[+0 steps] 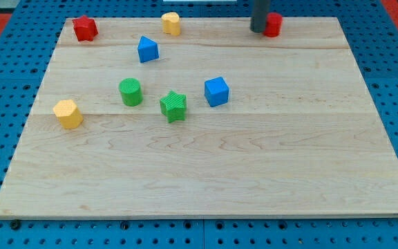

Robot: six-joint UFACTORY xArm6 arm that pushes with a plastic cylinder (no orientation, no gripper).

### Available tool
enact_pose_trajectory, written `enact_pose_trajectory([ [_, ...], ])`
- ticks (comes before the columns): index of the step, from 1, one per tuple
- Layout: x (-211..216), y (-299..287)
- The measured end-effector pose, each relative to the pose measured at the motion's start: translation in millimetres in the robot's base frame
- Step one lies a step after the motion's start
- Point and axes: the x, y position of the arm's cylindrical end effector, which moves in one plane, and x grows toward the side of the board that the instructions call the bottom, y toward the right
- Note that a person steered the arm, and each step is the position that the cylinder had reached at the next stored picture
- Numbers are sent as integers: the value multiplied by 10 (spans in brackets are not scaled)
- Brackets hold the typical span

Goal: Place the blue triangle on the top green circle

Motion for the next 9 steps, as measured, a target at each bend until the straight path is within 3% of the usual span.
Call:
enact_pose_trajectory([
  [3,77,-101],
  [5,502,-1471],
  [6,498,-2185],
  [8,735,-2834],
  [9,761,-2763],
])
